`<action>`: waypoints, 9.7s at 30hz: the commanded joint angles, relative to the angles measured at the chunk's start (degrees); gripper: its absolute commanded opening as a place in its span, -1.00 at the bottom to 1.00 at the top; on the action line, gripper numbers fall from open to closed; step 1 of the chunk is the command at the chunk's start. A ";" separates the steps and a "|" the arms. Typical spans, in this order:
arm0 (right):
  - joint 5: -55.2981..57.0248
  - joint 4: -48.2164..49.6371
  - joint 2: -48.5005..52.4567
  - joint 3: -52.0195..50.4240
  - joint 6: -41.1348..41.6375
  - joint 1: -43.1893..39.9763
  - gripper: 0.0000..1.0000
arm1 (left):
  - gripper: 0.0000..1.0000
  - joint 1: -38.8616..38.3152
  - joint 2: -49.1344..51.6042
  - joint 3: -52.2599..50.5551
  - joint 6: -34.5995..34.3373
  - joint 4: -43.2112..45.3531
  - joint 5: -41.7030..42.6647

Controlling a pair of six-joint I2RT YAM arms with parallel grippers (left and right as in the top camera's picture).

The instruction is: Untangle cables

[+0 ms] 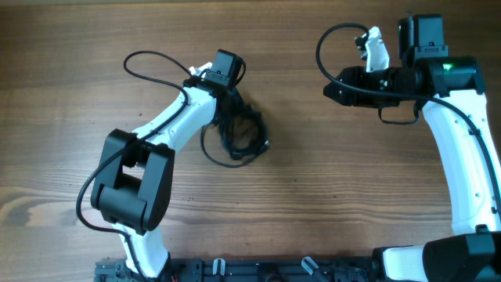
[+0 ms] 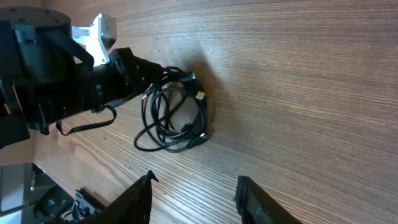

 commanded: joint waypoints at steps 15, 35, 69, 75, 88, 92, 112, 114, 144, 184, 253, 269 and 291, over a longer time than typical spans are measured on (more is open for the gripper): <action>-11.80 2.21 -2.19 0.68 -15.02 1.36 -0.13 | -0.92 0.42 -15.37 0.09 26.05 14.93 56.06; 3.43 5.70 1.88 -3.13 -11.41 11.13 -0.39 | -0.92 0.31 -15.34 0.07 14.99 13.16 54.14; 2.47 6.08 -3.23 -3.28 -2.47 10.45 -0.34 | -0.92 1.11 -15.34 0.04 10.36 13.64 52.09; 2.47 5.53 -2.43 -3.30 -4.63 10.47 0.12 | -0.92 1.11 -15.34 0.04 -0.50 14.29 52.46; 2.49 4.09 1.92 -3.34 -4.63 13.11 -0.49 | -0.92 1.11 -15.34 0.04 -2.97 14.27 52.41; 2.51 5.27 1.70 -3.15 -3.13 13.00 -0.92 | -0.92 1.11 -15.34 0.04 -2.93 14.25 52.39; 2.99 4.31 -14.56 -1.42 -0.68 8.02 -0.91 | -0.92 0.94 -15.34 0.02 15.82 12.35 48.59; 2.93 4.98 -14.80 -1.42 -0.63 8.04 -0.91 | -0.92 0.83 -15.34 0.02 17.51 12.37 51.34; -0.79 6.88 -8.26 -1.44 1.27 8.20 -0.91 | -0.40 -8.76 -15.34 0.02 16.98 16.55 51.76; -1.86 1.51 -8.68 -2.78 0.83 8.20 -0.91 | 0.88 -8.09 -15.34 0.02 20.26 7.04 31.45; 2.80 10.40 8.20 -2.51 10.51 7.13 0.31 | -0.92 0.37 -14.71 0.02 2.19 27.80 78.53; -8.63 3.26 5.70 -5.97 -4.31 5.79 -0.25 | -0.92 0.37 -14.71 0.02 -3.69 30.45 72.06; -5.33 -1.49 -13.66 -7.10 -8.83 -1.97 -0.91 | -0.92 2.71 -14.69 -0.04 7.58 -7.72 0.04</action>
